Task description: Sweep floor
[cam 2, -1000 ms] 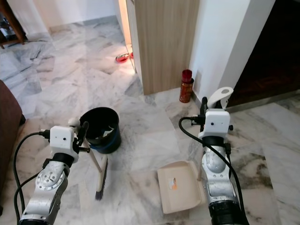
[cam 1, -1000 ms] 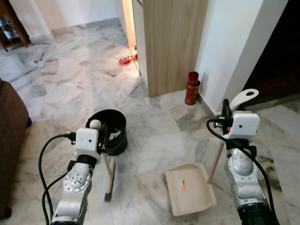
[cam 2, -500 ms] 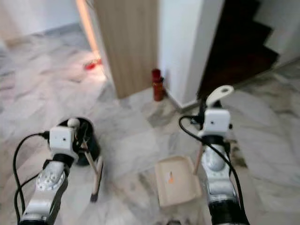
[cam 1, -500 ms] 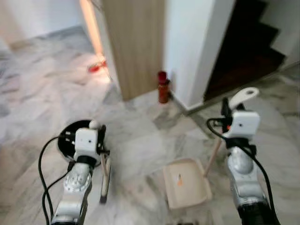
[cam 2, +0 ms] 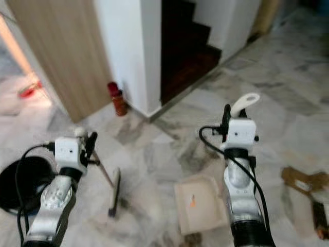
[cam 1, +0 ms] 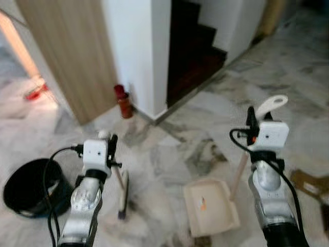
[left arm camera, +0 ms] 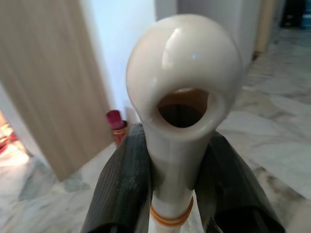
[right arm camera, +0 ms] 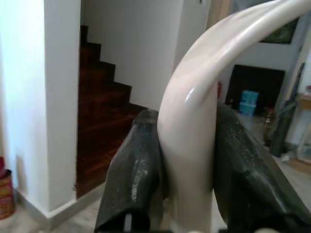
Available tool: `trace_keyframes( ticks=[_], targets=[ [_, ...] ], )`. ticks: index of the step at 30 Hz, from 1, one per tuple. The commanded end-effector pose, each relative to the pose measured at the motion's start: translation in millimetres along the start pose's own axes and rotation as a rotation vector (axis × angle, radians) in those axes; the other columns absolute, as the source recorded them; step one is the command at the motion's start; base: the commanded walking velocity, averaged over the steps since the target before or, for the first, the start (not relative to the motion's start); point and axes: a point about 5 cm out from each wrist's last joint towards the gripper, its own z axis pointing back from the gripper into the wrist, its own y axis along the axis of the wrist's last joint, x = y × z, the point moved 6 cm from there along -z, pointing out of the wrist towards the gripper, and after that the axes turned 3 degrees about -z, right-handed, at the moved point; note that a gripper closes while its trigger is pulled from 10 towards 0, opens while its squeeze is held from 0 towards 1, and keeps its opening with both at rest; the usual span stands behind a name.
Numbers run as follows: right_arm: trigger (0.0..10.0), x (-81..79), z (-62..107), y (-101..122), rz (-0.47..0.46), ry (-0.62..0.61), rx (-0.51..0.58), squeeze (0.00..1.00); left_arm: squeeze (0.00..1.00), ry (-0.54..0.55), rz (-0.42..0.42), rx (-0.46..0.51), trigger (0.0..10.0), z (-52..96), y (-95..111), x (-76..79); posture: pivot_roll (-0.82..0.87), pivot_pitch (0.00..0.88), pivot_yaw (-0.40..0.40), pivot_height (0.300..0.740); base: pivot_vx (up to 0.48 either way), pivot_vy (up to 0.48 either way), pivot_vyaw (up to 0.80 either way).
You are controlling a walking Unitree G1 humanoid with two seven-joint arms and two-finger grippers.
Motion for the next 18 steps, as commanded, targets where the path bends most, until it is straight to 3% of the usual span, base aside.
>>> trace_keyframes(
  ticks=[1, 18],
  targets=[
    [10.0, 1.2, -4.6, 12.7, -0.014, -0.006, 0.045, 0.0, 0.0, 0.012, -0.02, 0.044, 10.0, -2.5, 10.8, -5.0, -0.02, 0.077, 0.062, 0.74, 0.0, 0.0, -0.8],
    [10.0, 0.4, -3.5, 12.3, -0.016, -0.007, 0.041, 0.0, 0.0, 0.005, -0.012, 0.048, 10.0, -4.5, 11.9, -6.7, -0.02, 0.076, 0.063, 0.74, 0.0, 0.0, -0.8]
  ],
)
